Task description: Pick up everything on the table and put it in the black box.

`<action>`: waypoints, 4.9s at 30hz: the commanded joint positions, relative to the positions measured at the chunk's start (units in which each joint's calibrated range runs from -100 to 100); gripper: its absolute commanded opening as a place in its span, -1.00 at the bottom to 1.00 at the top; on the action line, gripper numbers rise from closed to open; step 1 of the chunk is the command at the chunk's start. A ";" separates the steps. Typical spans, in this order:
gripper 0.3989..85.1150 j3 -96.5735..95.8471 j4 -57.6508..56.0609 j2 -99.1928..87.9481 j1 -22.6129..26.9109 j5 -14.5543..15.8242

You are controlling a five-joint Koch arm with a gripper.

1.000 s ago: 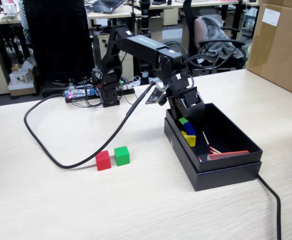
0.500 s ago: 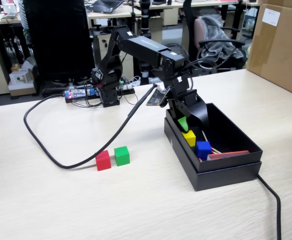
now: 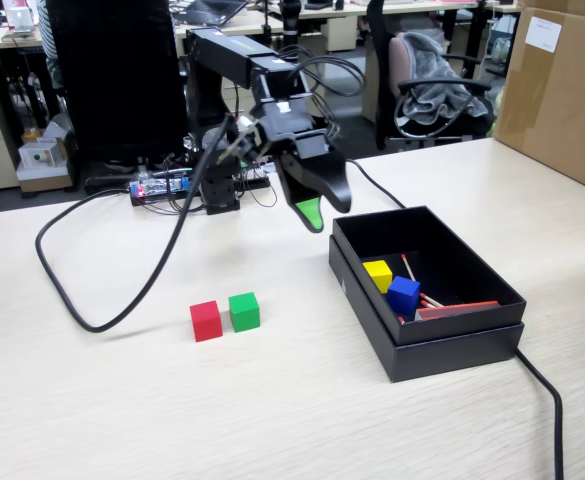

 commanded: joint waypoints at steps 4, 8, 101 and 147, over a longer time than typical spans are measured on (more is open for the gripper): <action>0.00 -7.40 5.42 -13.97 -3.66 -0.83; 0.00 -23.17 14.32 -23.61 -5.37 -1.17; -0.87 39.48 -21.36 37.32 11.87 3.52; 0.13 -19.27 2.57 -27.05 -6.79 0.39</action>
